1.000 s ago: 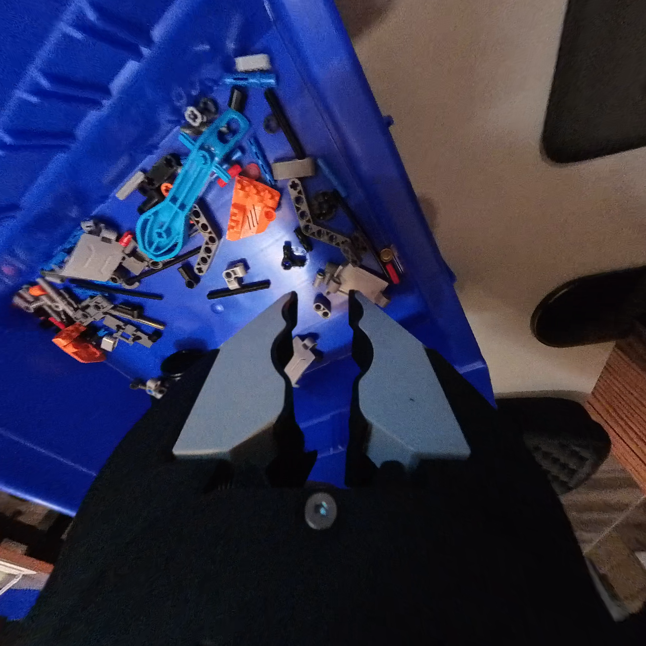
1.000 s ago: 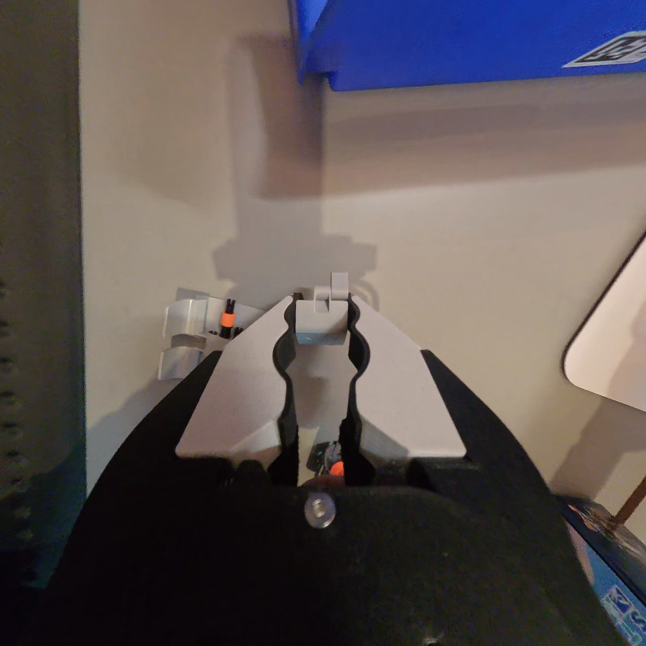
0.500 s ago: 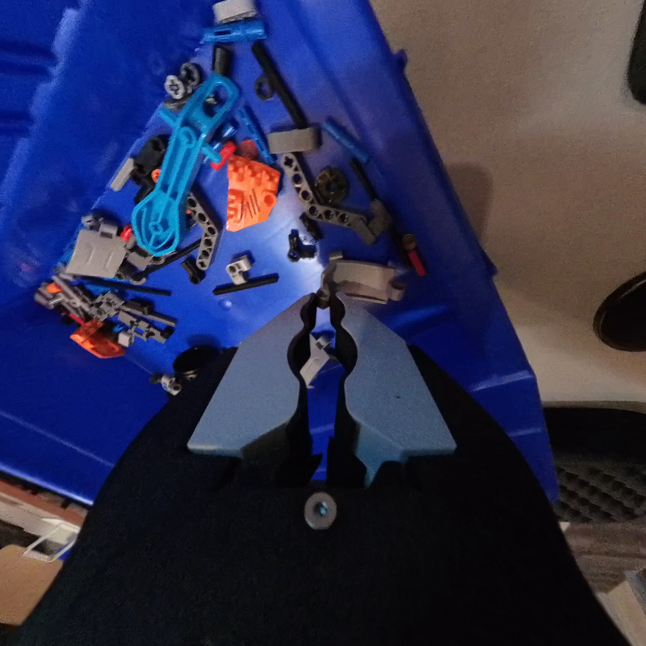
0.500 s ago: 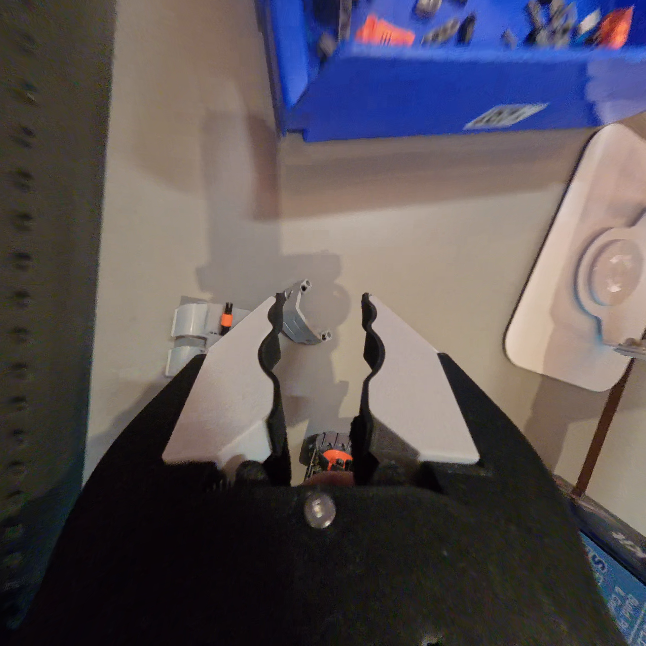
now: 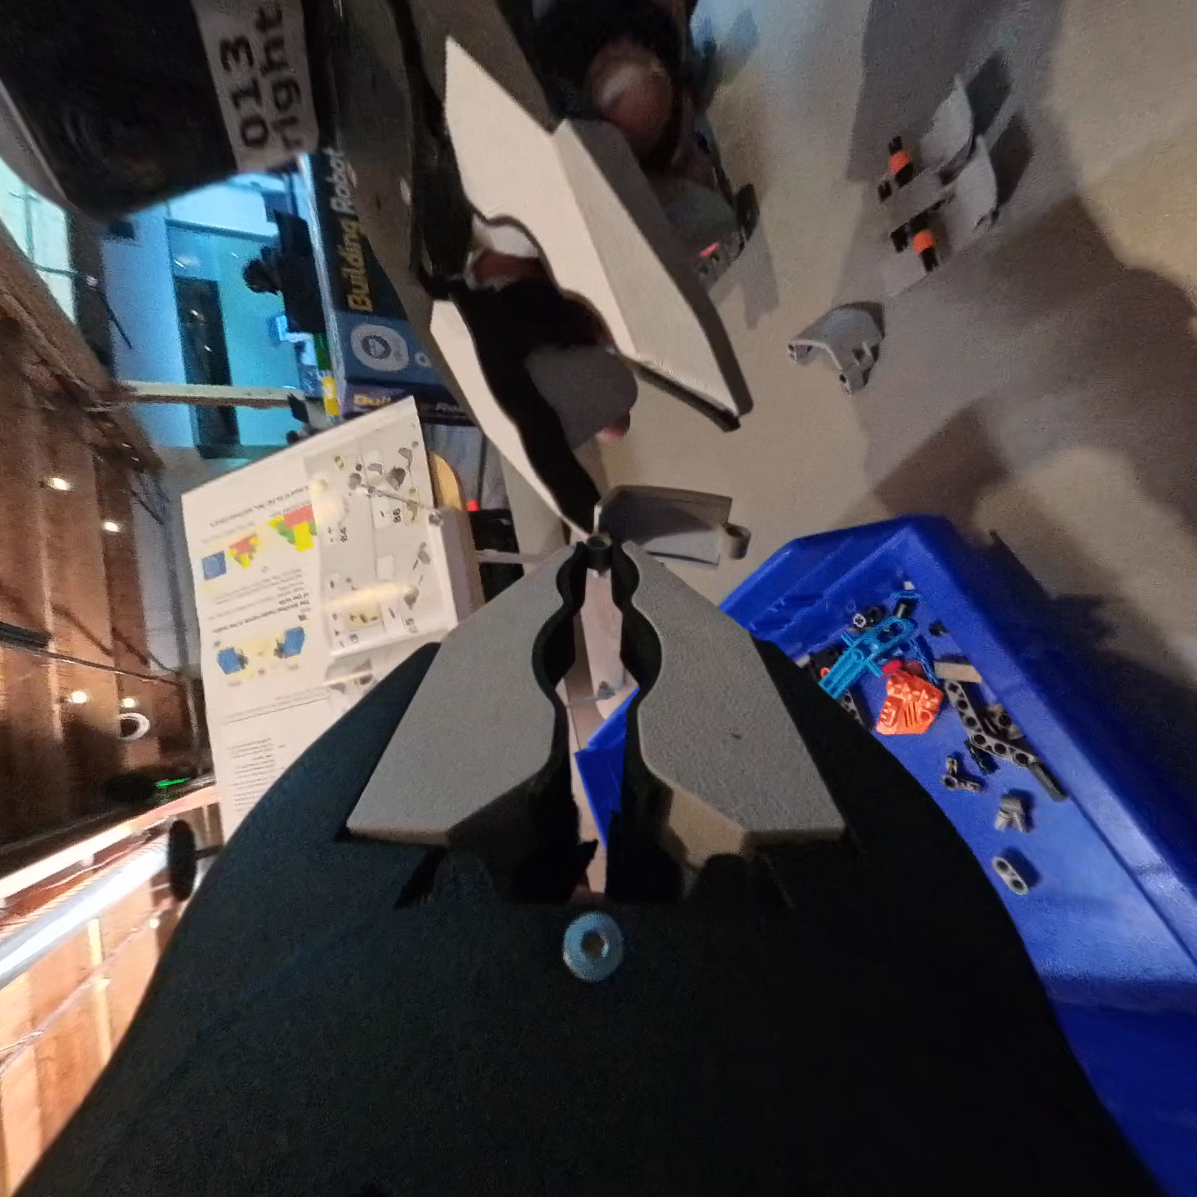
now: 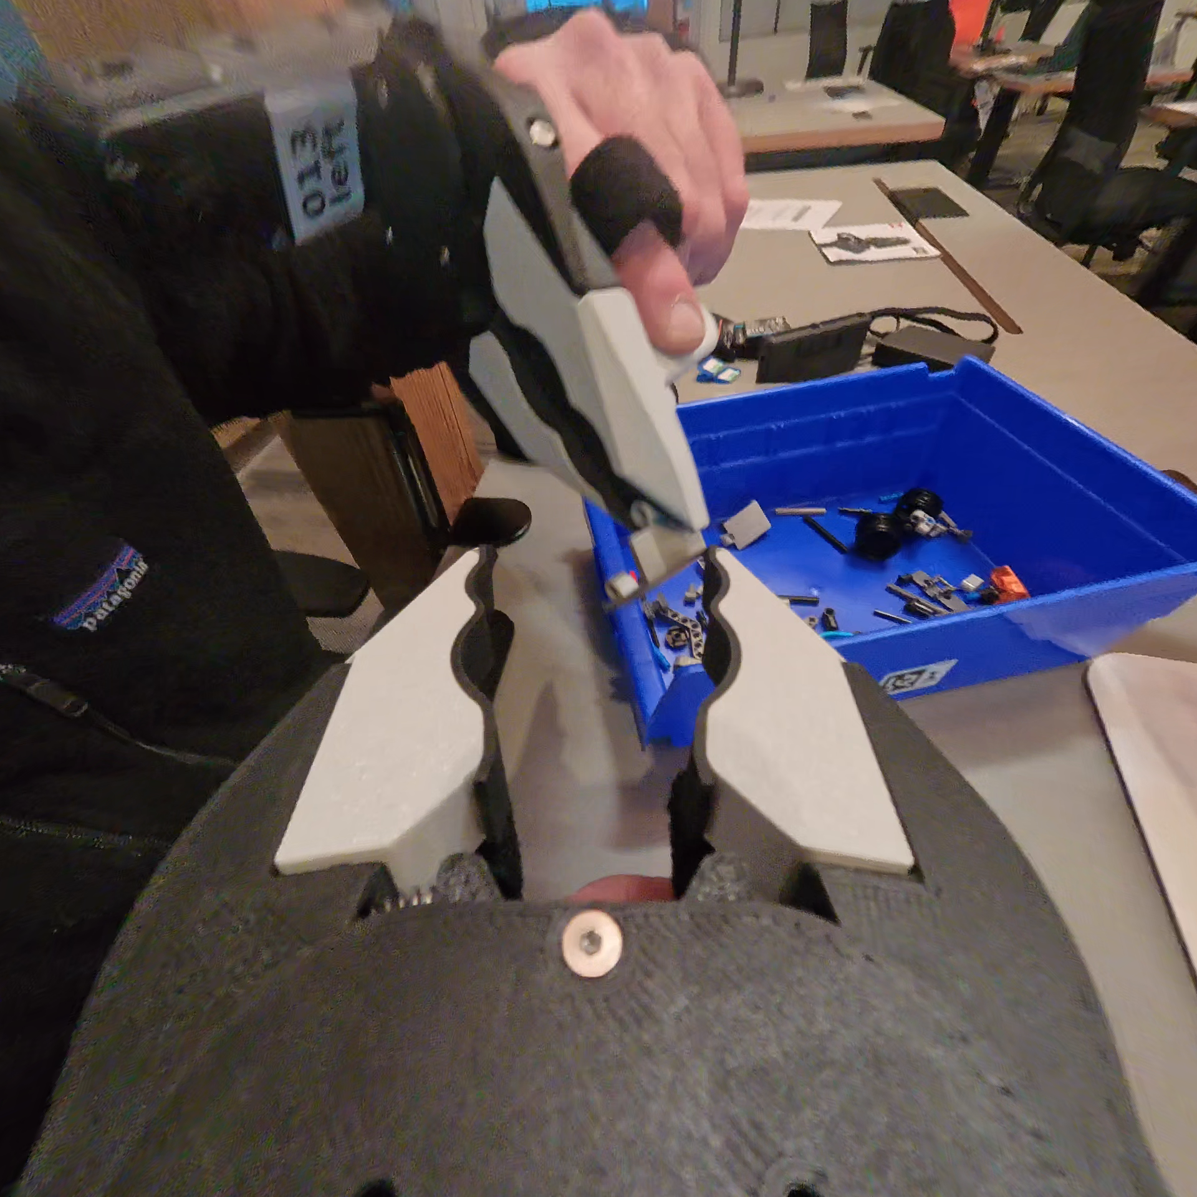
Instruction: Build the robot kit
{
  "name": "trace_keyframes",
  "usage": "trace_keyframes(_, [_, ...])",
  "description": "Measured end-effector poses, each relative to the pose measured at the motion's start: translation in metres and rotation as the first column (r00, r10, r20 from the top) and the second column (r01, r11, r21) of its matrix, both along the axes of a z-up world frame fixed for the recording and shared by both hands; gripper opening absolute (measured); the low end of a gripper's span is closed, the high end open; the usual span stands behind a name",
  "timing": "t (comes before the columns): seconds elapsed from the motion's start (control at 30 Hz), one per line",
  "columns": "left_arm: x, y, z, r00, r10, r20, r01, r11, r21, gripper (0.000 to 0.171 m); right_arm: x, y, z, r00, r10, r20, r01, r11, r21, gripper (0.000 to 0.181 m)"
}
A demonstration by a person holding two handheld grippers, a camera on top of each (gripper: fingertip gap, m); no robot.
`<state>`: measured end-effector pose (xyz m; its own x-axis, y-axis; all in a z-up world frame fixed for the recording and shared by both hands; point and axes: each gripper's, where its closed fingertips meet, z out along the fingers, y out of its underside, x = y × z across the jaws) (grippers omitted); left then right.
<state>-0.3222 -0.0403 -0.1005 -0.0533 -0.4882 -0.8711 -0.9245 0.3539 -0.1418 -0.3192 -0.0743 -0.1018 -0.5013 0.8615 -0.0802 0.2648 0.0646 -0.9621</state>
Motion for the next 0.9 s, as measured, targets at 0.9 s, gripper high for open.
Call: trace_keyframes(0.9, [-0.129,0.09,-0.119,0.975,0.178,-0.132,-0.211,0.929,-0.303,0.025,0.083,0.065,-0.118,0.809,-0.186,0.557,-0.25,0.749,0.614,0.004])
